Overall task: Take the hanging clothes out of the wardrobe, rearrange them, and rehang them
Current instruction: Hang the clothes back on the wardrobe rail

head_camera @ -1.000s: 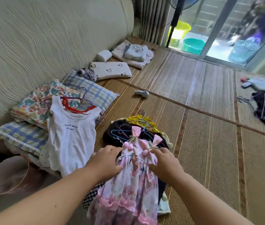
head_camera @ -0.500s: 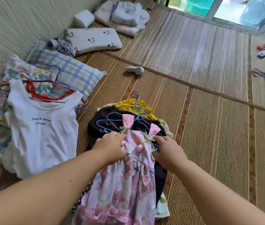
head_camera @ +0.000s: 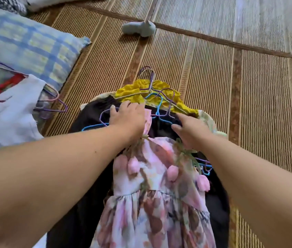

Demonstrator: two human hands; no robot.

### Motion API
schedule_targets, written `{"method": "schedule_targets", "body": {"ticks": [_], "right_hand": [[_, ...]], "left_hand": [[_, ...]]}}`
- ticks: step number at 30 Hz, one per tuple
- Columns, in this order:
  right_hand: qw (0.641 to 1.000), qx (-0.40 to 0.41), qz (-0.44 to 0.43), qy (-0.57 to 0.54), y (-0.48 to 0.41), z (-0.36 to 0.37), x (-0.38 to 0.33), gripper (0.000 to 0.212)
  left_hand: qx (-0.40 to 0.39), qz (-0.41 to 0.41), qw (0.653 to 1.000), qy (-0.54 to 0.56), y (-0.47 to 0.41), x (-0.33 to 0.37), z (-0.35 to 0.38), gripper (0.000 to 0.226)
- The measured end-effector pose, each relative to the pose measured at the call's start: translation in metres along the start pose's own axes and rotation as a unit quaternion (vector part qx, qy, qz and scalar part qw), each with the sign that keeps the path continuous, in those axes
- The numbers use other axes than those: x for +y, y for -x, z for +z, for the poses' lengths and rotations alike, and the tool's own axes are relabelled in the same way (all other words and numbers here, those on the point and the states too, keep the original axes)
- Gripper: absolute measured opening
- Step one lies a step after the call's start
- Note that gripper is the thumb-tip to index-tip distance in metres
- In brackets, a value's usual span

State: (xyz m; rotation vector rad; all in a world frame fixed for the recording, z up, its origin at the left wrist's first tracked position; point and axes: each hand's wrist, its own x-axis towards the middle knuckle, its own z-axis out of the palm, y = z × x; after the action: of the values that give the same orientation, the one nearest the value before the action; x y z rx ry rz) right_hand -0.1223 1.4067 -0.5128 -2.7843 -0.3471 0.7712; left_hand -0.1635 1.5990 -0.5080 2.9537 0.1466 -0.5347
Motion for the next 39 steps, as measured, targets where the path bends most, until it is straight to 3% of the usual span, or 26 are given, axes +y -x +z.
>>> {"method": "schedule_targets", "body": {"ticks": [5, 9, 11, 13, 16, 18, 20, 23, 25, 28, 33, 36, 39], "right_hand": [[0.998, 0.061, -0.009, 0.022, -0.015, 0.016, -0.004, 0.035], [0.997, 0.072, -0.007, 0.013, -0.013, 0.02, -0.016, 0.018], [0.998, 0.055, -0.005, 0.021, -0.012, 0.017, -0.021, 0.021], [0.999, 0.039, -0.004, -0.018, -0.009, 0.009, -0.028, 0.023], [0.996, 0.01, -0.01, -0.092, 0.002, -0.014, -0.039, 0.008], [0.989, -0.014, -0.006, -0.147, 0.014, -0.032, -0.043, 0.013], [0.983, -0.029, 0.001, -0.182, 0.03, -0.054, -0.048, 0.023], [0.973, -0.064, -0.009, -0.22, 0.055, -0.084, -0.059, 0.024], [0.965, -0.08, -0.033, -0.249, 0.071, -0.104, -0.069, 0.016], [0.96, -0.082, -0.078, -0.257, 0.091, -0.127, -0.081, 0.004], [0.945, -0.092, -0.066, -0.305, 0.102, -0.147, -0.091, 0.021], [0.963, 0.001, -0.048, -0.263, 0.081, -0.147, -0.084, 0.02], [0.989, 0.047, -0.042, -0.138, 0.045, -0.13, -0.068, 0.034]], "left_hand": [[0.023, 0.02, 0.999, -0.017, -0.012, -0.015, 0.013, 0.028], [0.044, 0.018, 0.999, 0.023, -0.002, -0.022, 0.016, 0.023], [0.03, 0.001, 0.998, 0.049, 0.006, -0.026, 0.015, 0.023], [0.029, 0.0, 0.996, 0.086, 0.016, -0.027, 0.012, 0.027], [0.108, 0.042, 0.985, 0.13, 0.041, -0.018, -0.004, 0.035], [0.14, 0.078, 0.975, 0.155, 0.059, -0.006, -0.016, 0.028], [0.094, 0.088, 0.964, 0.233, 0.078, 0.009, -0.033, 0.019], [0.018, 0.042, 0.923, 0.382, 0.096, 0.035, -0.057, 0.021], [-0.011, -0.016, 0.881, 0.473, 0.103, 0.051, -0.074, 0.029], [-0.038, -0.103, 0.766, 0.633, 0.106, 0.065, -0.096, 0.053], [0.001, -0.26, 0.509, 0.821, 0.099, 0.072, -0.119, 0.025], [0.027, -0.321, 0.419, 0.849, 0.085, 0.063, -0.112, 0.019], [0.018, -0.345, 0.377, 0.859, 0.07, 0.051, -0.091, 0.011]]}}
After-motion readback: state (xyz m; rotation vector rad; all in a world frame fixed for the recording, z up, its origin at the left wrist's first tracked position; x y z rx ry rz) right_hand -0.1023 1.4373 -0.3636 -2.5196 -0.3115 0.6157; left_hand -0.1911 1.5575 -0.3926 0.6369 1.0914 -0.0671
